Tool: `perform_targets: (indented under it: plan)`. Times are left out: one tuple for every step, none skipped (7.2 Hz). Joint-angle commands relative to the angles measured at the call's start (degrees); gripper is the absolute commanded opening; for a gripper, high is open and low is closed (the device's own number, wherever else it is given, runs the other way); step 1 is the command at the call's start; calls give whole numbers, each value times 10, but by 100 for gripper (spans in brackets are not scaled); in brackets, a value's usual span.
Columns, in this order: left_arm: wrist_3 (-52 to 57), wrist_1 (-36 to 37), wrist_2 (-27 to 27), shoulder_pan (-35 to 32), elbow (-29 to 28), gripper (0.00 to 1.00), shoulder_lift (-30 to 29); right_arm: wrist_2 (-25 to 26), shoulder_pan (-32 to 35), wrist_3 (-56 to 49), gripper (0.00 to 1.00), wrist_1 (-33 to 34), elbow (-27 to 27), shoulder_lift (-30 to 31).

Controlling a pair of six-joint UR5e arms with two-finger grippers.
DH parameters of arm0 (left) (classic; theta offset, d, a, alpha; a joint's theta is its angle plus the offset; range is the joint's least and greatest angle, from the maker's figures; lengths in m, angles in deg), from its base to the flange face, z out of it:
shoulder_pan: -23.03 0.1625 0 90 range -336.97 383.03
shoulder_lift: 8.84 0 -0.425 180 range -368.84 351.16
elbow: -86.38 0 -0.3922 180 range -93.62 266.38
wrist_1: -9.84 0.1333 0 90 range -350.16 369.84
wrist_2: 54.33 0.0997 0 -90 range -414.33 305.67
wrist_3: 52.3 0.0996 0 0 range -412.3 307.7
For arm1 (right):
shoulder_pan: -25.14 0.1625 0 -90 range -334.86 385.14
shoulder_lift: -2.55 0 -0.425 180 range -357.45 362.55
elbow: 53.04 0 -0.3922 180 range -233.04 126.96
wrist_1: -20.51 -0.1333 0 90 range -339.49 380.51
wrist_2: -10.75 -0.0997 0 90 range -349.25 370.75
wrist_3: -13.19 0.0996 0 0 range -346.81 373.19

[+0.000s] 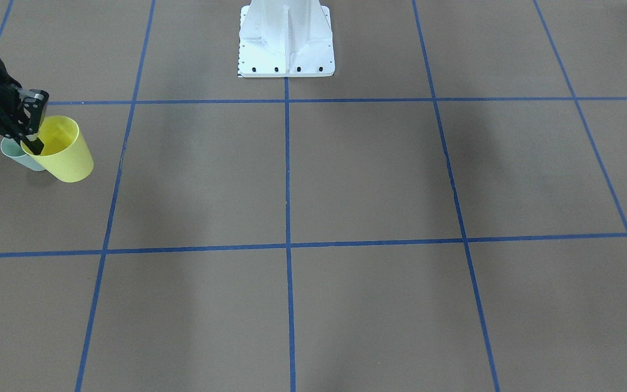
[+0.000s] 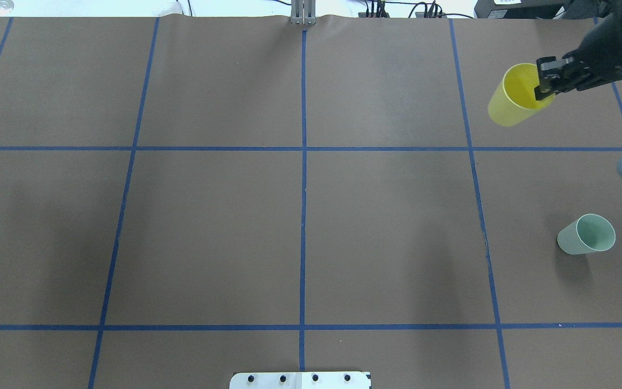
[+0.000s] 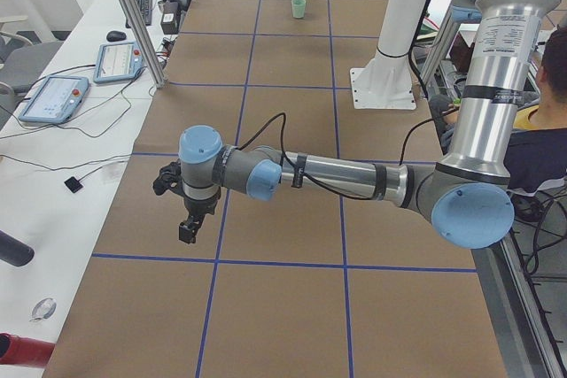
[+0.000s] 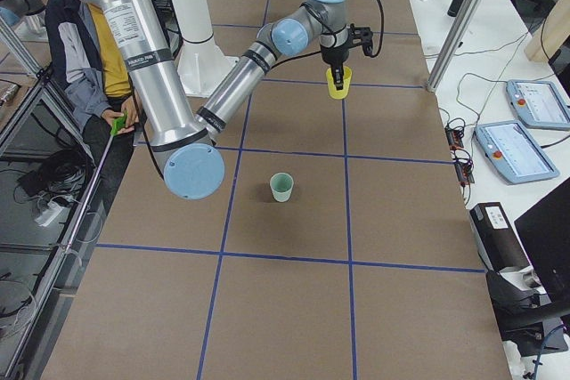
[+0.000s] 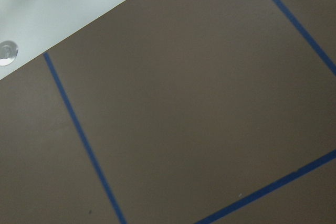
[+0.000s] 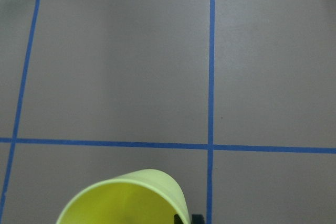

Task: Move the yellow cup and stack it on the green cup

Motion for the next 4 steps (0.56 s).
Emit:
perform_targets:
  plan:
    - [36,58,0,-2,-4,100,23,-47,48,-142,0,-1,15,91]
    - [36,92,-1,-3,2,100,26,-51,58,-212,0,0,15,130]
    - [36,93,-1,-4,4,100,36,-50,58,-250,0,-1,14,175]
    - [36,93,-6,-4,6,100,37,-51,58,-277,0,-32,14,224]
